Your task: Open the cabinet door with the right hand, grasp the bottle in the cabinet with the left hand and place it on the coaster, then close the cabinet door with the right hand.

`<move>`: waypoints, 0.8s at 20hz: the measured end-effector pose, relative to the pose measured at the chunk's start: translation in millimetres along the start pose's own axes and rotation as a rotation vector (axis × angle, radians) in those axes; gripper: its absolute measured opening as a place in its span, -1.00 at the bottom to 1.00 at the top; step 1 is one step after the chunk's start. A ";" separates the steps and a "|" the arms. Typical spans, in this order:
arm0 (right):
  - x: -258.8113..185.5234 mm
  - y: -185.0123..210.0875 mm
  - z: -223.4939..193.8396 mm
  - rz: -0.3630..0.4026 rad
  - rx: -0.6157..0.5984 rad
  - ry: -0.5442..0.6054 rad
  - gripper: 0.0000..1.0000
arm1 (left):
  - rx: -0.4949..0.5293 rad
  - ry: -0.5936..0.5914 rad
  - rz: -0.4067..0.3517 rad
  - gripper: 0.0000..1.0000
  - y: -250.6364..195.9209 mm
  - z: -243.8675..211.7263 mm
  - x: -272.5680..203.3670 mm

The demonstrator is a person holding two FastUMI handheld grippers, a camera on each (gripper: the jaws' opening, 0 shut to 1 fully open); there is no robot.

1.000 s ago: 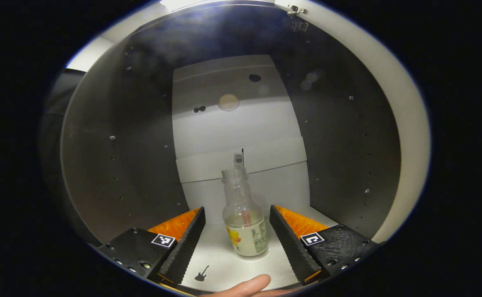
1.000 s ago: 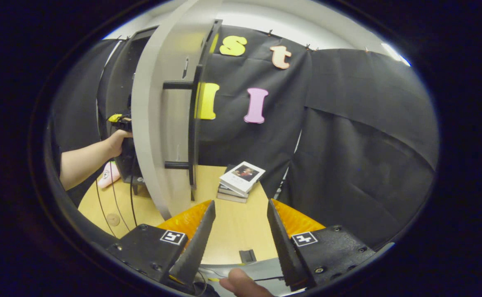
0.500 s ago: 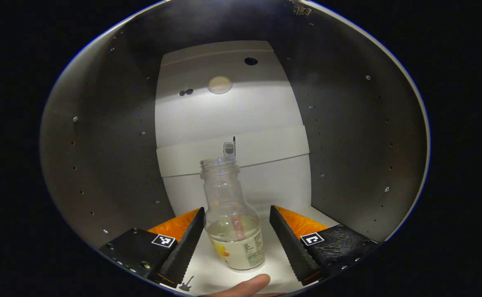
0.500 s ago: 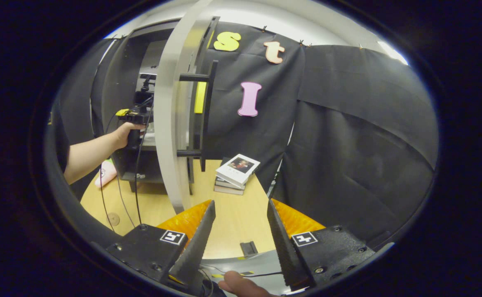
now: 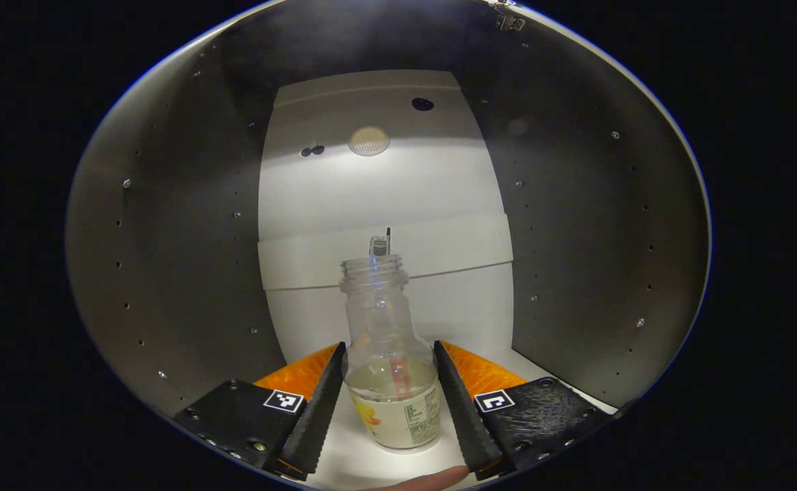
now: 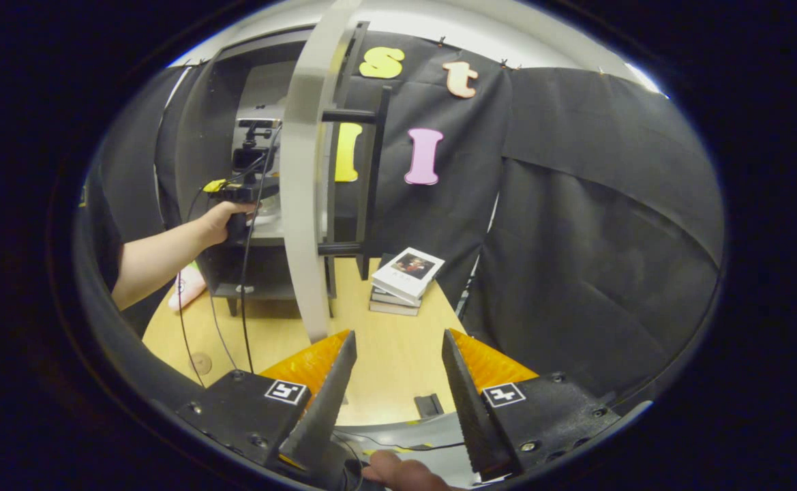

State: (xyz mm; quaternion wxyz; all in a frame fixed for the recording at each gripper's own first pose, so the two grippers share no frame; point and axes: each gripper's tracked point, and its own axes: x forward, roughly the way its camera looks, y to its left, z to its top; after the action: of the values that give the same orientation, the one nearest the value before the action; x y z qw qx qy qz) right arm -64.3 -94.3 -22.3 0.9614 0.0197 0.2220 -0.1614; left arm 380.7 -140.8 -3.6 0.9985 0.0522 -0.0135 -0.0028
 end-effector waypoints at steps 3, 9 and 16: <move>2.0 -20.5 4.6 -0.105 0.022 -0.033 0.59 | -0.033 -0.007 0.002 0.52 5.0 7.6 -6.9; 31.1 -12.9 -17.1 -0.062 0.005 0.026 0.60 | -0.105 -0.049 0.003 0.51 21.8 35.0 -59.6; 41.6 -18.8 -24.4 0.098 -0.153 -0.041 0.60 | -0.025 -0.127 0.041 0.51 21.6 67.5 -172.3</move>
State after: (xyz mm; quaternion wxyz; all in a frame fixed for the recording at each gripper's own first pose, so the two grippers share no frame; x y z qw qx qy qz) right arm -45.2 -122.0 -61.7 0.9711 -0.0465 0.2129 -0.0969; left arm 206.7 -125.2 61.1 0.9961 0.0392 -0.0777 0.0142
